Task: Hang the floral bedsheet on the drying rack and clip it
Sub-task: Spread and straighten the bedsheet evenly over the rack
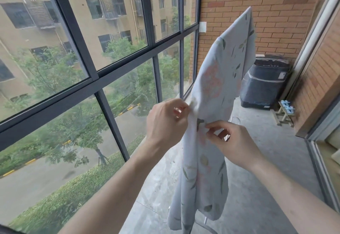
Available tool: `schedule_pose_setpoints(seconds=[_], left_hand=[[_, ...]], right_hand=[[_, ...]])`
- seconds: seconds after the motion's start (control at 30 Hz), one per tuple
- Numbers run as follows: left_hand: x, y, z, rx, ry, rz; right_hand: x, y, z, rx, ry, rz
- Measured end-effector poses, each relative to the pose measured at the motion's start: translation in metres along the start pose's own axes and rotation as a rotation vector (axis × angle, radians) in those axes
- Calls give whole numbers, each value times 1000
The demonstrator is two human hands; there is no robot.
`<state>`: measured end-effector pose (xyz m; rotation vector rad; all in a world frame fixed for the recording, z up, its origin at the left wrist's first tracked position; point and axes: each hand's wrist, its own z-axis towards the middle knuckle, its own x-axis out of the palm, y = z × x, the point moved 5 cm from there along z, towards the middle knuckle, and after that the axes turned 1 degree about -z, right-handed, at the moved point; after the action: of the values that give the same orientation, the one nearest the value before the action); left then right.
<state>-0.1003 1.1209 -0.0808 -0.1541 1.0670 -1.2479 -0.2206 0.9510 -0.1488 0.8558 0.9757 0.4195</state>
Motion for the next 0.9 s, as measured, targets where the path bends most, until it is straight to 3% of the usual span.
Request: schedule_pose_setpoints(seconds=[0.17, 0.37, 0.5, 0.9], left_hand=[[-56, -10, 27, -88, -234, -183], [-4, -41, 2, -133, 66, 54], [27, -36, -10, -205, -55, 264], [42, -40, -46, -385, -185, 386]], right_hand=[[-18, -14, 17, -12, -109, 37], [-36, -34, 35, -47, -30, 51], [-54, -46, 51, -99, 37, 48], [-51, -62, 83, -215, 248, 42]])
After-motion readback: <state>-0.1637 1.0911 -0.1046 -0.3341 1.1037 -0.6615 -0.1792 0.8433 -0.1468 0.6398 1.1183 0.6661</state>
